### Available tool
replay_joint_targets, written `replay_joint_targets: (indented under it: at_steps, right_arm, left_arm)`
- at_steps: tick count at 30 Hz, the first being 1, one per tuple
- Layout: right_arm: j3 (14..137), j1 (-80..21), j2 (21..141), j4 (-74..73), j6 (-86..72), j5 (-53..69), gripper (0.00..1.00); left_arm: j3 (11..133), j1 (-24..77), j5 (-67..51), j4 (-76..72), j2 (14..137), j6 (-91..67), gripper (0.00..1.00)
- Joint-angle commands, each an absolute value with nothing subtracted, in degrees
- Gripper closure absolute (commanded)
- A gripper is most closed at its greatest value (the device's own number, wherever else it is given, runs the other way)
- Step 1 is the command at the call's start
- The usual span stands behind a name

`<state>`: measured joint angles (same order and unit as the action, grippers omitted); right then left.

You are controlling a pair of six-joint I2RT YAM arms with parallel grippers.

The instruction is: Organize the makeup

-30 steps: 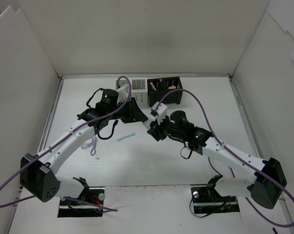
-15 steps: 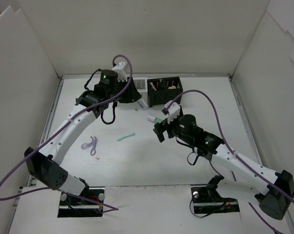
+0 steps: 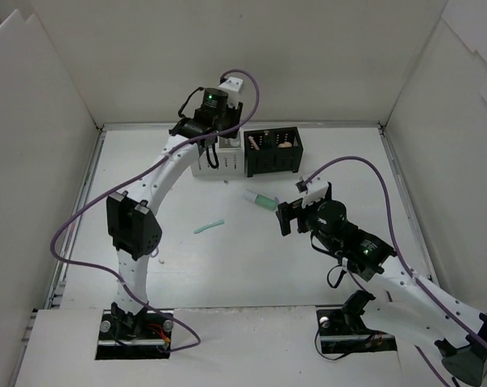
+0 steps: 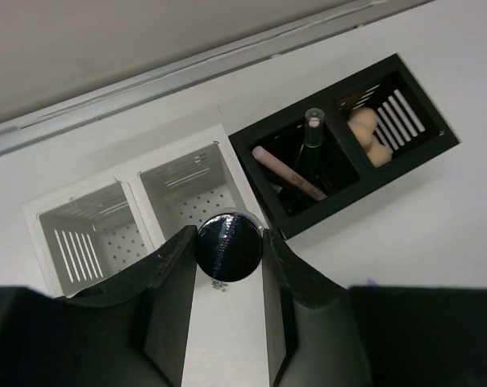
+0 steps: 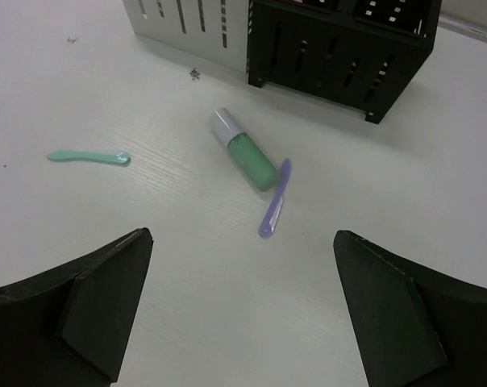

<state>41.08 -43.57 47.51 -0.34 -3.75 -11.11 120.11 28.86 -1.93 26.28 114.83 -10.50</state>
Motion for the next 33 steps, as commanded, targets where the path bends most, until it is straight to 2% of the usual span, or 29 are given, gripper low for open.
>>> replay_joint_targets:
  at_steps: [1,4,17,24,33]
  right_arm:
    - [41.0,-43.3,46.5,0.3,-4.9,-15.2,0.07]
    - [40.3,-43.2,46.0,0.3,-5.4,-14.9,0.07]
    - [39.3,-43.2,45.2,-1.8,-5.3,-15.5,0.06]
    - [39.0,-43.1,45.4,-2.0,-5.4,-16.4,0.06]
    - [38.8,-43.2,46.4,-1.9,-5.4,-16.2,0.06]
  left_arm:
    - [123.8,28.0,-0.3,20.3,115.0,-3.6,1.00]
    - [123.9,27.9,3.2,17.4,117.2,-2.1,1.00]
    - [120.1,26.9,1.9,7.8,120.5,-0.7,1.00]
    - [124.7,26.4,0.7,9.8,125.1,-1.8,1.00]
    - [120.1,26.4,-1.8,5.9,126.1,-2.8,1.00]
